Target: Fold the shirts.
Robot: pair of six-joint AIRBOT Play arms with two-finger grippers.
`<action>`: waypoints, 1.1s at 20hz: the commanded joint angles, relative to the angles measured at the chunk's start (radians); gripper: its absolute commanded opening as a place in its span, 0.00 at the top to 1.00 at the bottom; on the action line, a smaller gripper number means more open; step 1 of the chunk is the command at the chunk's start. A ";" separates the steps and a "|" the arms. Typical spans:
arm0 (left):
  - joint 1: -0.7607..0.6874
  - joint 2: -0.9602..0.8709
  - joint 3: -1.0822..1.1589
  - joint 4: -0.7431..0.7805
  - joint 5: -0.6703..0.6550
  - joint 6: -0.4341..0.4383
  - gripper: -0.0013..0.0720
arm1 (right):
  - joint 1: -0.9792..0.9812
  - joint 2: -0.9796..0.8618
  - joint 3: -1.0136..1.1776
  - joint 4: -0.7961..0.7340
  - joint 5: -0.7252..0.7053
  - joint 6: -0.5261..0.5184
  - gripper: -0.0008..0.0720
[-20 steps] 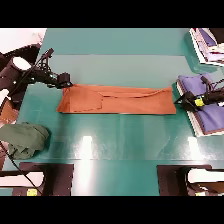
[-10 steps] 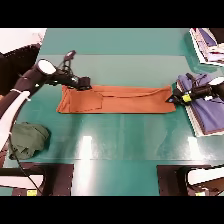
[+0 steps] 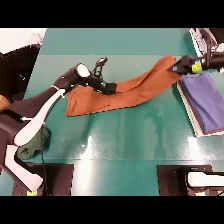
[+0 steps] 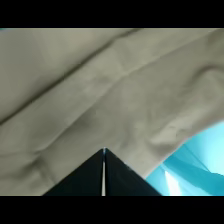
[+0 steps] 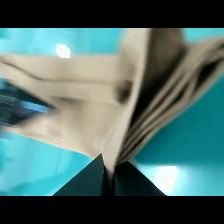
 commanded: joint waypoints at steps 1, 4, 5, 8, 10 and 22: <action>-0.045 -0.088 0.090 0.001 -0.016 -0.032 0.95 | 0.092 0.018 0.132 0.094 0.005 0.010 0.97; -0.059 -0.115 0.094 -0.005 -0.010 -0.032 0.95 | 0.172 0.018 0.196 0.094 -0.023 0.016 0.97; -0.062 -0.119 0.094 -0.014 -0.003 -0.031 0.95 | 0.198 0.014 0.207 0.095 -0.036 0.018 0.97; -0.062 -0.118 0.103 -0.022 0.023 -0.030 0.95 | 0.261 -0.019 0.248 0.095 -0.037 0.017 0.97; -0.057 -0.116 0.124 -0.021 0.006 -0.019 0.95 | 0.300 -0.047 0.274 0.095 -0.037 0.017 0.97; 0.444 0.235 0.262 0.385 -0.285 -0.069 0.95 | 0.705 -0.268 0.363 0.260 -0.334 -0.063 0.97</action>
